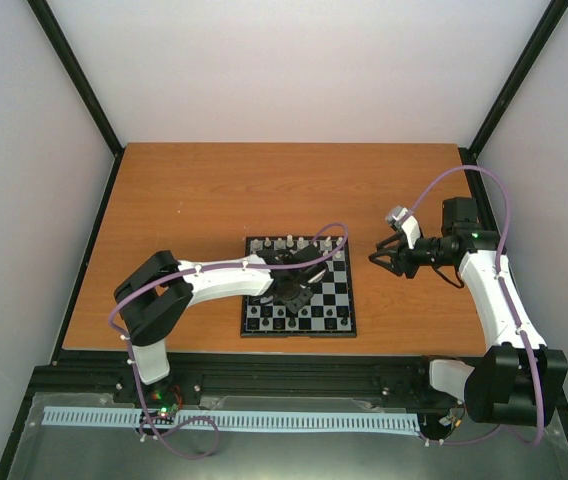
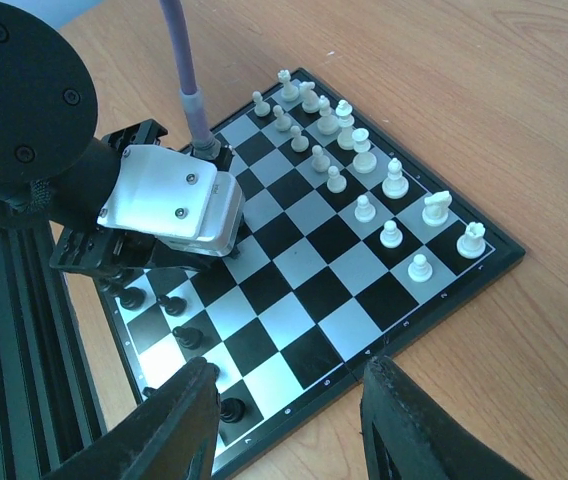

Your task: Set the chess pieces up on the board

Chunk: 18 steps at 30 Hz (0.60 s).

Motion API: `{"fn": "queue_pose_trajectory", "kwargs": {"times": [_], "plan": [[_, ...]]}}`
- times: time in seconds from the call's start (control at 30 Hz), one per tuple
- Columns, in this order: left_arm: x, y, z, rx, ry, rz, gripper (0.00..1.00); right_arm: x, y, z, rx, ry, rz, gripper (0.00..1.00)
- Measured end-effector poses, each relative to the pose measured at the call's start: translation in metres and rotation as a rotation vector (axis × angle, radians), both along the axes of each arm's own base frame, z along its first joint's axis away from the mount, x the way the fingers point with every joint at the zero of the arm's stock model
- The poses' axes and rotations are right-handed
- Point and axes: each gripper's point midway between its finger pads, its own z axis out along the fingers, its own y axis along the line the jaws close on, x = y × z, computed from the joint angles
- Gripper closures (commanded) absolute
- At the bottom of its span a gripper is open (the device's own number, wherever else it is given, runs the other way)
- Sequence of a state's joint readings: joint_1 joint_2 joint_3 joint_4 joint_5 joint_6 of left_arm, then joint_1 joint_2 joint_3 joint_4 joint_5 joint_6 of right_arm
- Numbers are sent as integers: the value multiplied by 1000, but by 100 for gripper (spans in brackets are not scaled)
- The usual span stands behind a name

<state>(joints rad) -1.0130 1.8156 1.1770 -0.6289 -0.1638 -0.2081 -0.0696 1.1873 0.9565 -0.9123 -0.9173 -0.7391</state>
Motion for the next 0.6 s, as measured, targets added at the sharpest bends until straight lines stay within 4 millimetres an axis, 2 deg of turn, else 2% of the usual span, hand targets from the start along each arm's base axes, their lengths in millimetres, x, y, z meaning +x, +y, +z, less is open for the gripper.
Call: {"fn": "queue_pose_trajectory", "kwargs": {"times": [0.23, 0.4, 0.6], "plan": [[-3, 0, -2, -7, 18, 0, 70, -1, 0, -3, 4, 18, 4, 61], [-5, -1, -2, -13, 30, 0, 80, -1, 1, -3, 4, 21, 5, 61], [-6, -2, -3, -18, 36, 1, 86, -1, 0, -3, 4, 22, 2, 61]]}}
